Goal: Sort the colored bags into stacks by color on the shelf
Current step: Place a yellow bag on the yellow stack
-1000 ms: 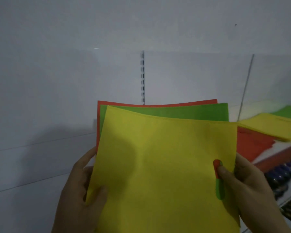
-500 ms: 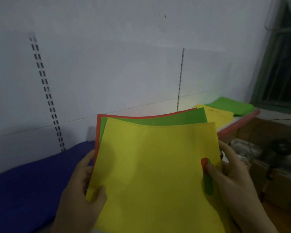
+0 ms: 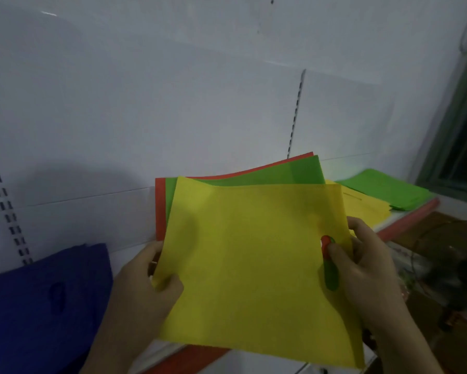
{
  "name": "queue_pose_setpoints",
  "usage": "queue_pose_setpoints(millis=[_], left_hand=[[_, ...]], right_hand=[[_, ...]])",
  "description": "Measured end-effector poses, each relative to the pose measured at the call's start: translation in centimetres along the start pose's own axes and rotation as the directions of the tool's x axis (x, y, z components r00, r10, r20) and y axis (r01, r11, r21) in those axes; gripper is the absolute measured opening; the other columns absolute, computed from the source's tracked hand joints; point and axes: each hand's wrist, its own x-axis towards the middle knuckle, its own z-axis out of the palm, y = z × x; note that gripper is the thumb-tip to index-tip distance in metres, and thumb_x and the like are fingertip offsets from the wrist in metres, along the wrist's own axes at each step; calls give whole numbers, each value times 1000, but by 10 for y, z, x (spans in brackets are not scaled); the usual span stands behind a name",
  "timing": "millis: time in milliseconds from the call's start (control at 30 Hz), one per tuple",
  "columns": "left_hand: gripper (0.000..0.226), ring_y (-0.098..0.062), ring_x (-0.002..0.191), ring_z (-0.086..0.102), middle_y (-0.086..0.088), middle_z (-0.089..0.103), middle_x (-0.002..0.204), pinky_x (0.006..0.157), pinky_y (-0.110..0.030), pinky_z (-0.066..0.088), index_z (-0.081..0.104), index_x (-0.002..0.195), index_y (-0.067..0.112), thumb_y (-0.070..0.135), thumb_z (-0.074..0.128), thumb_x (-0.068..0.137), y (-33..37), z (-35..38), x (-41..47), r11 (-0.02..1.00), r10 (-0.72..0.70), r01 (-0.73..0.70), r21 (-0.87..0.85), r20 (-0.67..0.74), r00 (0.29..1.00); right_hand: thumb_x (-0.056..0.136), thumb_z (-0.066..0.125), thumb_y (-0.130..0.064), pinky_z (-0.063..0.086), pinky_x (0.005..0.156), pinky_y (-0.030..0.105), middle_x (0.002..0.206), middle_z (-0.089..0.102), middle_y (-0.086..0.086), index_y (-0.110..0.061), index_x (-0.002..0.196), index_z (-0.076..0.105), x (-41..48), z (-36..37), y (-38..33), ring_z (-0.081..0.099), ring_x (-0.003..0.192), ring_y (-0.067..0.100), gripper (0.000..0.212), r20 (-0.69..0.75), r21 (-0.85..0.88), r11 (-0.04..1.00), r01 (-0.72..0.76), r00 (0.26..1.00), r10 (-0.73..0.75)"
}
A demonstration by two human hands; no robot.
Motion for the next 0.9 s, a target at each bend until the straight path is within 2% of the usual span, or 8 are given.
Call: queue_pose_setpoints(millis=[67, 167, 367, 467, 600, 700, 833, 900], left_hand=[[29, -9, 80, 66, 15, 70, 88, 61, -33, 55, 64, 94, 33, 6, 66, 83, 2, 11, 17, 1000, -4, 4, -18, 4, 1000], [8, -17, 69, 64, 1, 69, 80, 60, -42, 53, 68, 87, 18, 16, 60, 86, 2, 23, 35, 999, -33, 33, -9, -37, 999], [17, -11, 68, 64, 2, 69, 78, 60, -38, 51, 67, 86, 19, 28, 58, 97, -3, 36, 48, 976, -152, 159, 146, -60, 987], [13, -6, 73, 65, 8, 71, 85, 64, -36, 53, 68, 92, 26, 33, 58, 97, -9, 46, 45, 950, -233, 237, 204, -43, 972], [13, -3, 73, 63, 12, 69, 87, 61, -32, 49, 68, 90, 28, 35, 58, 96, -6, 65, 41, 876, -315, 339, 343, -124, 941], [18, -14, 84, 61, 2, 65, 92, 70, -35, 49, 68, 86, 21, 35, 60, 93, -3, 78, 43, 805, -309, 371, 463, -207, 928], [22, -32, 117, 50, -10, 57, 121, 91, -43, 42, 58, 83, 26, 48, 63, 84, 9, 92, 50, 696, -323, 474, 539, -355, 877], [18, -34, 117, 50, -11, 56, 125, 89, -44, 42, 58, 89, 26, 42, 67, 88, 16, 98, 49, 654, -325, 518, 551, -414, 850]], right_hand=[[98, 58, -16, 56, 58, 33, 91, 71, -19, -36, 101, 57, 23, -3, 11, 69, 72, 10, 21, -3, -19, 999, 25, 1000, -26], [98, 59, -16, 54, 55, 26, 87, 72, -17, -32, 103, 59, 53, -2, 30, 70, 70, 10, 17, 64, -14, 1000, 6, 998, -5], [97, 64, -18, 50, 56, 21, 91, 73, -5, -23, 108, 65, 112, 13, 69, 70, 68, 4, 12, 226, -34, 998, -58, 972, 64], [94, 67, -17, 52, 59, 29, 85, 75, -3, -22, 101, 68, 136, 20, 93, 71, 68, 9, 8, 305, -54, 997, -50, 950, 64], [93, 68, -17, 58, 66, 40, 86, 76, -3, -22, 95, 72, 161, 28, 121, 72, 74, 14, 7, 426, -54, 995, -79, 900, 94], [91, 70, -19, 59, 75, 50, 86, 76, -5, -21, 89, 74, 178, 34, 138, 72, 81, 20, 5, 501, -44, 997, -61, 862, 75], [90, 70, -31, 57, 69, 37, 95, 70, -10, -28, 96, 69, 197, 42, 151, 66, 86, 12, 6, 538, -117, 991, 66, 843, 8], [90, 70, -31, 56, 71, 38, 96, 69, -10, -30, 96, 69, 203, 42, 155, 64, 85, 10, 6, 558, -79, 992, 103, 829, -42]])
